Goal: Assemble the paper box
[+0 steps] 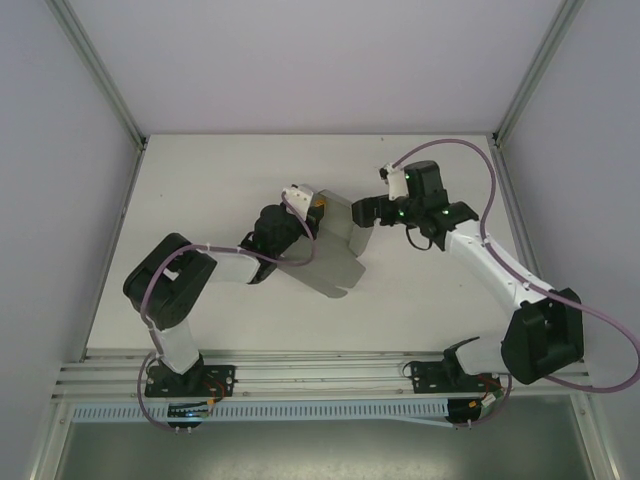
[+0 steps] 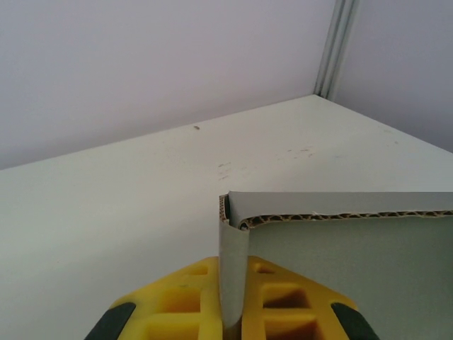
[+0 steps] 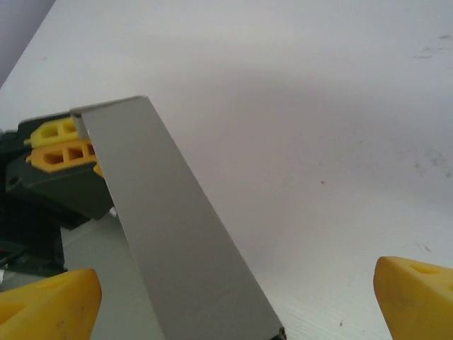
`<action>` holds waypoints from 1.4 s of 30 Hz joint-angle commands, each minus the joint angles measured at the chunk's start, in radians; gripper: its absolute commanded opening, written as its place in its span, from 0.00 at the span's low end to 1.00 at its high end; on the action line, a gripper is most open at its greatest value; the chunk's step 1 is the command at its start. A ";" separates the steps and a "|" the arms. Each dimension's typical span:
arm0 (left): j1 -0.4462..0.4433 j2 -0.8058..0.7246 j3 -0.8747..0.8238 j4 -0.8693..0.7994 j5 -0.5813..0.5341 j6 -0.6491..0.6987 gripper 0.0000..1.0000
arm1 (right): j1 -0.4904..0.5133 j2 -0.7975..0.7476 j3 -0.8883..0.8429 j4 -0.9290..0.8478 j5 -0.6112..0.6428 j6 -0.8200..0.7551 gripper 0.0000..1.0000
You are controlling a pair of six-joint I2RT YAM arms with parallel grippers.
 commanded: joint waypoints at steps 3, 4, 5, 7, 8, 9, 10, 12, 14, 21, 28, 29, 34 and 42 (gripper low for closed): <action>0.003 -0.053 -0.015 0.014 0.078 0.054 0.00 | -0.023 0.115 0.173 -0.226 -0.282 -0.219 0.99; 0.004 -0.056 -0.016 0.011 0.080 0.055 0.00 | -0.021 0.145 0.211 -0.267 -0.311 -0.230 0.99; 0.004 -0.057 -0.015 0.008 0.077 0.057 0.00 | -0.022 0.178 0.247 -0.303 -0.343 -0.240 0.99; 0.004 -0.058 -0.021 0.016 0.072 0.055 0.00 | -0.022 0.225 0.289 -0.348 -0.376 -0.236 0.99; 0.004 -0.059 -0.026 0.028 0.065 0.053 0.00 | -0.022 0.242 0.297 -0.367 -0.384 -0.242 0.99; 0.004 -0.058 -0.032 0.039 0.061 0.054 0.00 | -0.022 0.253 0.301 -0.377 -0.383 -0.239 0.99; 0.004 -0.058 -0.036 0.049 0.063 0.058 0.00 | -0.023 0.263 0.300 -0.385 -0.388 -0.243 0.98; 0.004 -0.056 -0.029 0.044 0.069 0.064 0.00 | -0.022 0.276 0.300 -0.385 -0.413 -0.239 0.94; 0.004 -0.050 -0.017 0.029 0.080 0.074 0.00 | -0.020 0.284 0.308 -0.382 -0.454 -0.237 0.88; 0.004 -0.054 -0.031 0.068 0.092 0.075 0.00 | -0.022 0.348 0.378 -0.454 -0.437 -0.259 0.77; 0.004 -0.049 -0.023 0.045 0.068 0.075 0.00 | -0.020 0.353 0.400 -0.458 -0.476 -0.267 0.50; 0.004 -0.048 -0.018 0.039 0.068 0.076 0.00 | -0.021 0.352 0.400 -0.458 -0.470 -0.266 0.49; 0.003 -0.043 -0.005 0.011 0.077 0.067 0.11 | -0.021 0.350 0.408 -0.447 -0.409 -0.237 0.40; 0.004 -0.051 0.026 -0.104 0.050 0.043 0.25 | -0.014 0.328 0.399 -0.423 -0.246 -0.215 0.32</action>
